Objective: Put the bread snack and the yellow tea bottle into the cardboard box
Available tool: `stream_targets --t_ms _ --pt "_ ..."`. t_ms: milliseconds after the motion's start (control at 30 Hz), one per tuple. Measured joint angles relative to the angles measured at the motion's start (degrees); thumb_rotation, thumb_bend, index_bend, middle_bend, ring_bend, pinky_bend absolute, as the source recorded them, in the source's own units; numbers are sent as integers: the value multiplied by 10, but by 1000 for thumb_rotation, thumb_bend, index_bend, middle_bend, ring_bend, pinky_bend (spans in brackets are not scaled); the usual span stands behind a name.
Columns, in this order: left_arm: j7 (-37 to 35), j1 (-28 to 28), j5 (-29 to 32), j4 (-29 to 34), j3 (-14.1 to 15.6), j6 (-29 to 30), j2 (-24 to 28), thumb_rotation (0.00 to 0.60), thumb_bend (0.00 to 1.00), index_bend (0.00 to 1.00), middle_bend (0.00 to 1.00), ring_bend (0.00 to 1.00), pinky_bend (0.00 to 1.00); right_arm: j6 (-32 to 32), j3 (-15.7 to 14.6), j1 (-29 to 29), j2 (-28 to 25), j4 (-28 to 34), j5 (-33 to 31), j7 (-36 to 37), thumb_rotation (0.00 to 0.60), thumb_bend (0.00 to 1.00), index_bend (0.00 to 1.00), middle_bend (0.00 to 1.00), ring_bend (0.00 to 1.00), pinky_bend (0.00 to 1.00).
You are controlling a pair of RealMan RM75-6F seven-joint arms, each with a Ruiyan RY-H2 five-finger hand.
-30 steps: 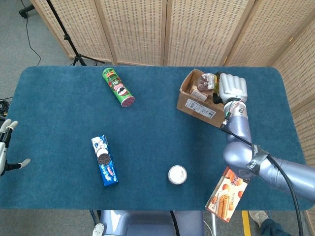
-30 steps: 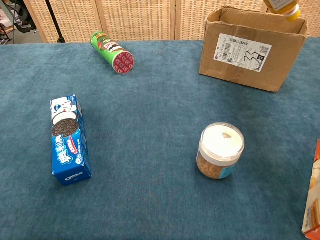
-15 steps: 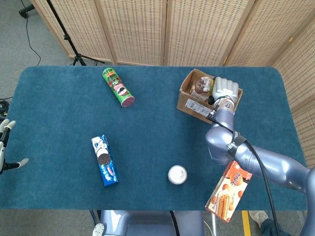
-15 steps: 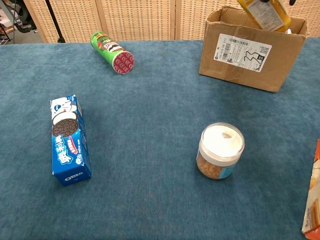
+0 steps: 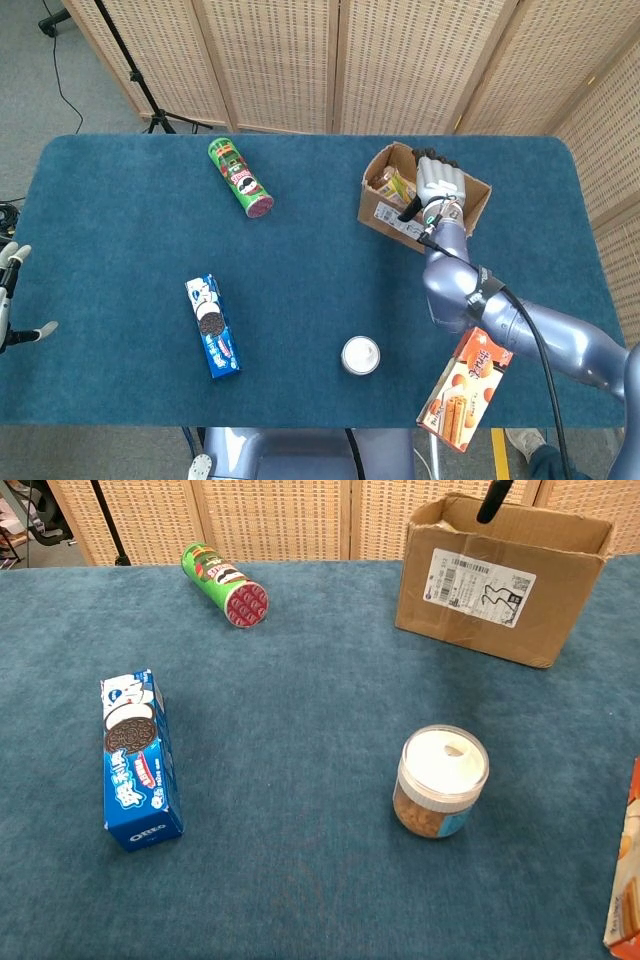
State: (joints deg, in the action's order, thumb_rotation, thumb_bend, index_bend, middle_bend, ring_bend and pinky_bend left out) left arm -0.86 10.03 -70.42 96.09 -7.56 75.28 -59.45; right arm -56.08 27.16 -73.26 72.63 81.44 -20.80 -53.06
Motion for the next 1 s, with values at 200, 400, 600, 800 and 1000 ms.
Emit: stream_targets --t_ms 200,400,600,800,1000 --pt "-8 -3 -12 4 3 5 3 600 0 0 0 0 0 -20 15 21 -16 42 51 40 600 0 4 0 0 27" --pt "-10 -8 -24 7 6 18 5 600 0 0 0 0 0 -26 21 59 -65 132 125 76 600 0 4 0 0 8" --pt "-2 -15 -37 7 8 38 0 600 0 0 0 0 0 -34 3 127 -108 213 299 129 600 0 4 0 0 0" --pt "1 -26 -56 7 16 60 -7 600 0 0 0 0 0 -69 -52 221 -128 247 577 206 600 0 4 0 0 0" --pt "-3 -45 -81 -2 29 90 -19 600 0 0 0 0 0 -152 -141 345 -125 223 880 326 600 0 16 0 0 0"
